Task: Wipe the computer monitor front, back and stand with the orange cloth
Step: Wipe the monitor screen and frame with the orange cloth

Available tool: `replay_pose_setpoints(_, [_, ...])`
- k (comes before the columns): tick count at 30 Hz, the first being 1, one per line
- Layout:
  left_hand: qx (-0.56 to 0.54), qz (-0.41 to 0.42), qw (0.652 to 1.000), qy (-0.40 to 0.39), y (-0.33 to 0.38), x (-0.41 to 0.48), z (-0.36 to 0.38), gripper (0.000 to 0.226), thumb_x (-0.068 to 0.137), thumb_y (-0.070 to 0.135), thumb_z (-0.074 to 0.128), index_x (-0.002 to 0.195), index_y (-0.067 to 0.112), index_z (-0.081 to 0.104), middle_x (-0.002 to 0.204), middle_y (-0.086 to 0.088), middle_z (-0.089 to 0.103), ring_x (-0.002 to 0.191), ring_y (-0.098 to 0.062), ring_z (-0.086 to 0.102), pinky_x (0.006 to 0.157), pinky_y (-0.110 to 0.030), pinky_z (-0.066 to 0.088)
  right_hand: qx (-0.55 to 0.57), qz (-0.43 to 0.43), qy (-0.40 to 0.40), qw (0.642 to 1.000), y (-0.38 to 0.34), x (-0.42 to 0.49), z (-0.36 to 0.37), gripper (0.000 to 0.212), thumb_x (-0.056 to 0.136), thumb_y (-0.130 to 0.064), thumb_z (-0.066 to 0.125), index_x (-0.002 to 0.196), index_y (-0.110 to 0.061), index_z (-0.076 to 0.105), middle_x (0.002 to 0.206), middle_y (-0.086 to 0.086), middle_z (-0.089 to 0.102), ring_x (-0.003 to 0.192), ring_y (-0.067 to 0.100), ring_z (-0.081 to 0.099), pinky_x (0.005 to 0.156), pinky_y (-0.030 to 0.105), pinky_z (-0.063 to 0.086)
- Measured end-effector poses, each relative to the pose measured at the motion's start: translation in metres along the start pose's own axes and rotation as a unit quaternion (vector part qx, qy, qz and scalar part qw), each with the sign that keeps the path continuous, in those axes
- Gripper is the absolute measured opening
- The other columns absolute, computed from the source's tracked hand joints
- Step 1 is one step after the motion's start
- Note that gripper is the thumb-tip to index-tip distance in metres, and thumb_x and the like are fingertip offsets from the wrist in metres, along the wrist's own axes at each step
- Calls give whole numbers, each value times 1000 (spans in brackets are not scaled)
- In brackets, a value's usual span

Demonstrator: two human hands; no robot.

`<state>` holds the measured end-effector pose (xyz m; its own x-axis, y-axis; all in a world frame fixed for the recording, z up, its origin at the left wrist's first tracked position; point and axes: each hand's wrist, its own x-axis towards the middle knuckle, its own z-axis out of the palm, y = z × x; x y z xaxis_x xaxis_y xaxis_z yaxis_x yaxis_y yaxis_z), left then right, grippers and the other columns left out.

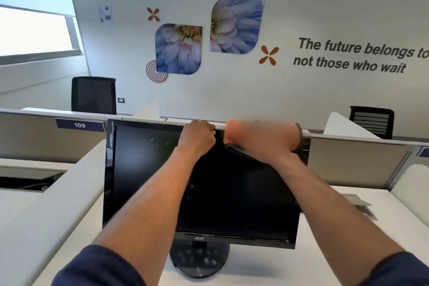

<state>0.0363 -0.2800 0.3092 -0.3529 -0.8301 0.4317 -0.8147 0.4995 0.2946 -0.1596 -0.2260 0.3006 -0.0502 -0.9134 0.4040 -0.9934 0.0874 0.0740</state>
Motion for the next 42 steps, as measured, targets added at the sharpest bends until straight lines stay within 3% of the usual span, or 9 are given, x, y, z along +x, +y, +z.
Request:
replay_pose_setpoints(3, [14,4,1000,-7,2,-1,-1,20,87,22,54,92,15,72,85,-9,71,84,-28,64,72,-31,46,0,-15,13,1000,-33,9,5,61,89,-62,38,143,-33,34,138,0,50,126,28,45,103,58,26])
replay_pose_setpoints(16, [-37,15,999,-1,-6,-6,-3,21,87,16,51,89,18,72,83,-1,71,76,-22,60,65,-28,40,-14,-74,104,992,-20,3,11,53,87,-49,55,136,-29,44,123,-1,61,110,26,56,93,48,36])
replay_pose_setpoints(29, [-28,9,1000,2,-11,0,2,22,88,33,60,87,14,71,82,-3,71,78,-24,64,78,-36,52,-22,-38,178,983,-47,6,24,53,81,-43,66,127,-21,53,113,4,65,101,30,59,94,55,37])
replay_pose_setpoints(33, [-82,18,996,6,-12,-8,1,22,92,28,49,76,19,61,83,-3,67,90,-25,60,92,-39,44,20,-42,233,971,-45,1,13,47,83,-37,67,124,-19,55,107,5,67,95,31,61,88,49,42])
replay_pose_setpoints(35, [-159,7,987,32,-11,-11,-2,26,91,20,47,83,22,72,88,0,72,93,-20,64,94,-35,46,89,-10,260,962,-43,0,-2,46,85,-37,67,124,-17,55,106,6,67,93,31,61,84,46,45])
replay_pose_setpoints(37, [-275,-35,958,72,-9,-12,-7,24,94,23,53,94,21,77,92,1,74,91,-14,65,87,-29,49,225,27,276,934,-44,-5,-21,43,89,-39,62,125,-17,55,109,6,66,97,26,61,85,42,48])
replay_pose_setpoints(38, [-338,-57,935,92,-7,-12,-7,25,95,28,55,84,18,75,85,0,72,85,-13,63,85,-29,48,319,45,278,905,-47,-10,-32,40,92,-40,60,125,-17,56,111,4,67,98,22,62,86,38,49])
replay_pose_setpoints(40, [-442,-91,884,121,0,-18,-9,42,93,42,58,62,14,57,70,-2,58,73,-13,55,74,-31,46,504,102,256,819,-56,-19,-48,32,94,-41,57,117,-19,60,105,-1,68,97,15,64,84,32,51])
replay_pose_setpoints(42, [-491,-111,854,132,12,-32,-11,46,89,55,58,64,17,52,69,-1,56,69,-10,53,70,-31,43,653,173,184,714,-68,-26,-55,27,94,-42,56,103,-17,64,94,2,71,92,19,68,80,36,55])
